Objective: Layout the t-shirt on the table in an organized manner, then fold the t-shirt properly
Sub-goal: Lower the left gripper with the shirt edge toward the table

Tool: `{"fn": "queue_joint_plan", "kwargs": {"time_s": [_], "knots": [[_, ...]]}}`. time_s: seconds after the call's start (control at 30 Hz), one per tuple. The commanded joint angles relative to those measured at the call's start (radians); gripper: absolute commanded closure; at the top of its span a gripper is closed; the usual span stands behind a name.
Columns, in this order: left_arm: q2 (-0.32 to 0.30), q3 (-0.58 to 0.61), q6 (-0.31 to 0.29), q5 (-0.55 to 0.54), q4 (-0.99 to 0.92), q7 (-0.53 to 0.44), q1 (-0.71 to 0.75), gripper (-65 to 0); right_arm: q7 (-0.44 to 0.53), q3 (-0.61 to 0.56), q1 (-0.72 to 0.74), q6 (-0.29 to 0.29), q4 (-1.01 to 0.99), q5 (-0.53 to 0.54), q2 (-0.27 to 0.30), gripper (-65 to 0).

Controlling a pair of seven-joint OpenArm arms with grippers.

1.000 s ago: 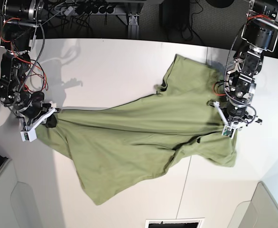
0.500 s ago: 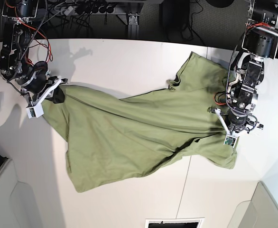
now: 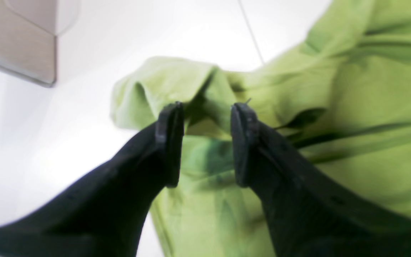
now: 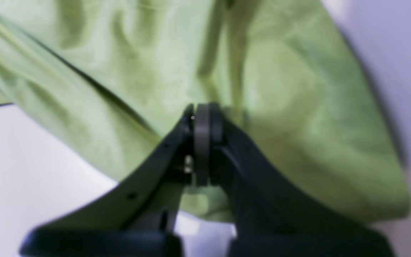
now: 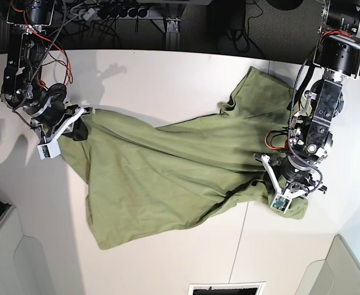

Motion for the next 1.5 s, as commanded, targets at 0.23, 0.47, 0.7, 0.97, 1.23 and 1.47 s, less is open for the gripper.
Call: {"fn": "queue_joint_plan", "kwargs": {"time_s": [0.23, 0.47, 0.7, 0.97, 1.23, 1.47], "knots": [[-0.006, 0.123, -0.001, 0.110, -0.014, -0.082, -0.021, -25.4, 0.021, 0.005, 0.014, 0.007, 0.019, 0.013, 0.011, 0.0], [-0.006, 0.166, 0.033, 0.200, -0.051, -0.129, -0.023, -25.4, 0.020, 0.005, 0.014, 0.007, 0.019, 0.010, 0.011, 0.0], [-0.006, 0.166, 0.018, 0.161, -0.048, -0.129, -0.027, -25.4, 0.010, 0.005, 0.014, 0.007, 0.019, 0.010, 0.011, 0.0], [-0.005, 0.166, -0.018, 0.085, 0.026, -0.083, -0.027, -25.4, 0.014, 0.005, 0.014, 0.007, 0.019, 0.010, 0.010, 0.0], [0.025, 0.166, -0.027, 0.091, 0.003, -0.093, -0.027, -25.4, 0.013, 0.005, 0.014, 0.007, 0.018, 0.003, 0.011, 0.0], [0.027, 0.166, -0.008, 0.155, -0.096, -0.136, -0.032, -25.4, 0.013, 0.005, 0.014, 0.007, 0.019, 0.003, 0.011, 0.0]]}}
